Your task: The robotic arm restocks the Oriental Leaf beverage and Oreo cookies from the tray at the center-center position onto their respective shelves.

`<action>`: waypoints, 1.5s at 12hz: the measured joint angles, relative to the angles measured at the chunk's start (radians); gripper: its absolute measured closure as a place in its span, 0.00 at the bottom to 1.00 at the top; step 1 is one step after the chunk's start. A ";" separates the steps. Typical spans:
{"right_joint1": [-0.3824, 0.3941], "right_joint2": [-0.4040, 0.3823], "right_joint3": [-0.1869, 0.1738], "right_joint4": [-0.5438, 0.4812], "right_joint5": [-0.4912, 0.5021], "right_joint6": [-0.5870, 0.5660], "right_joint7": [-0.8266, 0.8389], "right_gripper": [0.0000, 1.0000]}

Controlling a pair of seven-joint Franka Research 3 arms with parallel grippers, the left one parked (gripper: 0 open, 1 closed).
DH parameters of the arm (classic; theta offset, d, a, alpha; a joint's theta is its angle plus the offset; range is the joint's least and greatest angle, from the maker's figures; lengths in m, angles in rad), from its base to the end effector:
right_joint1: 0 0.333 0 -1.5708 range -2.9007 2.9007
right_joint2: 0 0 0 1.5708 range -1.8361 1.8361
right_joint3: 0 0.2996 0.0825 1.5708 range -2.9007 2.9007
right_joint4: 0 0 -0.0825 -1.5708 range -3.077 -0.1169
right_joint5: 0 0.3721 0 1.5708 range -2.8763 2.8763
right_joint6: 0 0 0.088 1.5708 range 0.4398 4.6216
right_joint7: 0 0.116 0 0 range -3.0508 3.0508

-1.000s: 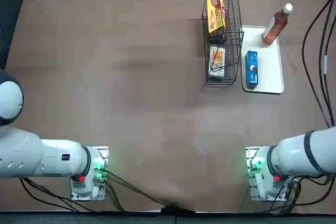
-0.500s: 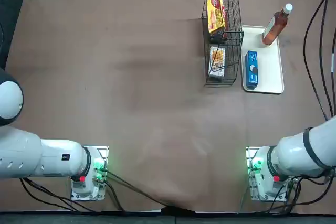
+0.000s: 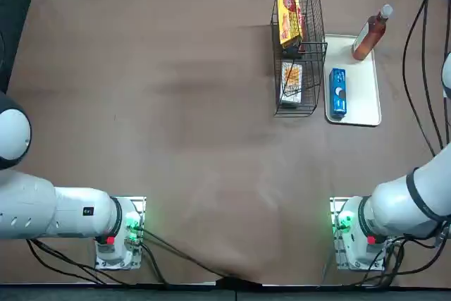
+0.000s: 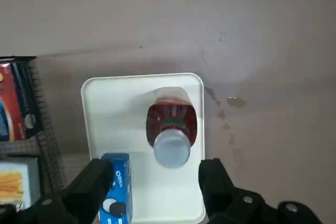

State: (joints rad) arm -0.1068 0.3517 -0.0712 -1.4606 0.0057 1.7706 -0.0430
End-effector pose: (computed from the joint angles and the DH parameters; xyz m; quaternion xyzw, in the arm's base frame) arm 0.6356 -0.1078 0.4579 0.9976 -0.0661 -0.0213 0.0072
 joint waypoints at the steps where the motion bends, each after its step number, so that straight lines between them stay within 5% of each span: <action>1: -0.002 0.009 0.000 -0.011 0.000 0.017 0.000 0.00; 14: -0.013 0.014 -0.001 -0.196 0.000 0.215 0.067 0.01; 18: -0.013 0.014 -0.002 -0.218 0.000 0.237 0.068 0.08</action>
State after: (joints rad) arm -0.1203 0.3659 -0.0728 -1.6782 0.0055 2.0072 0.0250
